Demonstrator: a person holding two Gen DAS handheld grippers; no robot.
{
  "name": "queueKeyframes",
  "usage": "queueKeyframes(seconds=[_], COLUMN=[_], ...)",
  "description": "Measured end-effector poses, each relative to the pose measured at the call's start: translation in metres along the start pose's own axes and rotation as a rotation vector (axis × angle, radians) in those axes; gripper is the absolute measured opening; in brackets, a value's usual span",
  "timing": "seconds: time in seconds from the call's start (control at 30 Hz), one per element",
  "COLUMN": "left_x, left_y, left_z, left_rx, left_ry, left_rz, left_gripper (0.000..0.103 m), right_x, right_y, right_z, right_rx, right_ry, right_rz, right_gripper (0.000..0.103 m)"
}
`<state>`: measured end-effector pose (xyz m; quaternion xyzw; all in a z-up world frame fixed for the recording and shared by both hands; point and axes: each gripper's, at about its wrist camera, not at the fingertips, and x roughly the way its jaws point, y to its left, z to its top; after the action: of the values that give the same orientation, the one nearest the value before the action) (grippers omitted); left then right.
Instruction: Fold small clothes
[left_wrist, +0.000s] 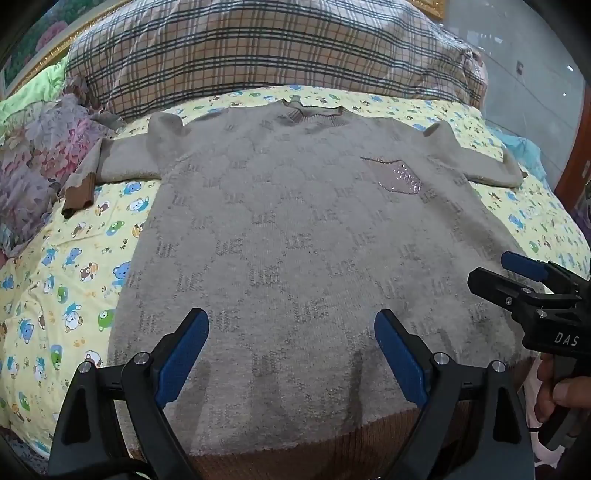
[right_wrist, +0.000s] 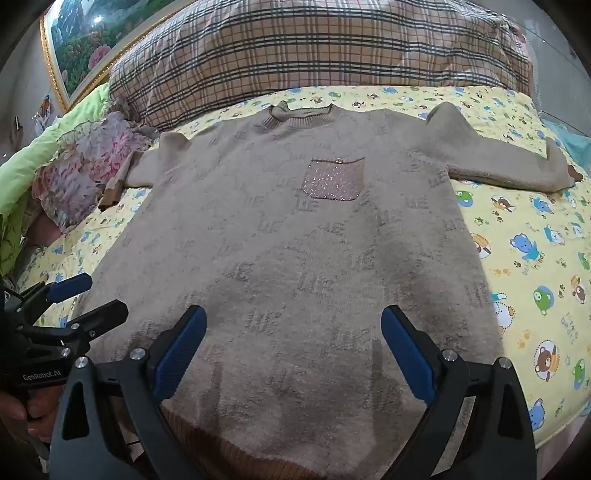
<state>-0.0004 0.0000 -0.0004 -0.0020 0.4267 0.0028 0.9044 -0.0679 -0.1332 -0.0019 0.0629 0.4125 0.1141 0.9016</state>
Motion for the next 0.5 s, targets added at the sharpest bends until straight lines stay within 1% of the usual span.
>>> queueKeyframes(seconds=[0.03, 0.17, 0.2, 0.27, 0.37, 0.5], left_x=[0.000, 0.000, 0.001, 0.002, 0.007, 0.005], left_y=[0.000, -0.003, 0.006, 0.004, 0.007, 0.005], left_z=[0.000, -0.003, -0.002, 0.001, 0.005, 0.002], left_rx=[-0.002, -0.007, -0.007, -0.013, -0.017, -0.015], left_ry=[0.001, 0.007, 0.013, 0.018, 0.017, 0.023], left_rz=[0.000, -0.003, -0.009, -0.001, -0.003, -0.003], left_gripper=[0.092, 0.092, 0.092, 0.092, 0.092, 0.092], right_x=[-0.002, 0.002, 0.003, 0.005, 0.006, 0.007], right_y=[0.005, 0.000, -0.001, -0.001, 0.001, 0.001], right_z=[-0.005, -0.005, -0.005, -0.007, -0.005, -0.004], right_rx=[0.001, -0.005, -0.007, -0.009, -0.008, -0.006], right_ry=[0.002, 0.002, 0.003, 0.006, 0.015, 0.032], right_rz=[0.000, 0.001, 0.003, 0.005, 0.002, 0.000], right_gripper=[0.096, 0.096, 0.096, 0.096, 0.096, 0.096])
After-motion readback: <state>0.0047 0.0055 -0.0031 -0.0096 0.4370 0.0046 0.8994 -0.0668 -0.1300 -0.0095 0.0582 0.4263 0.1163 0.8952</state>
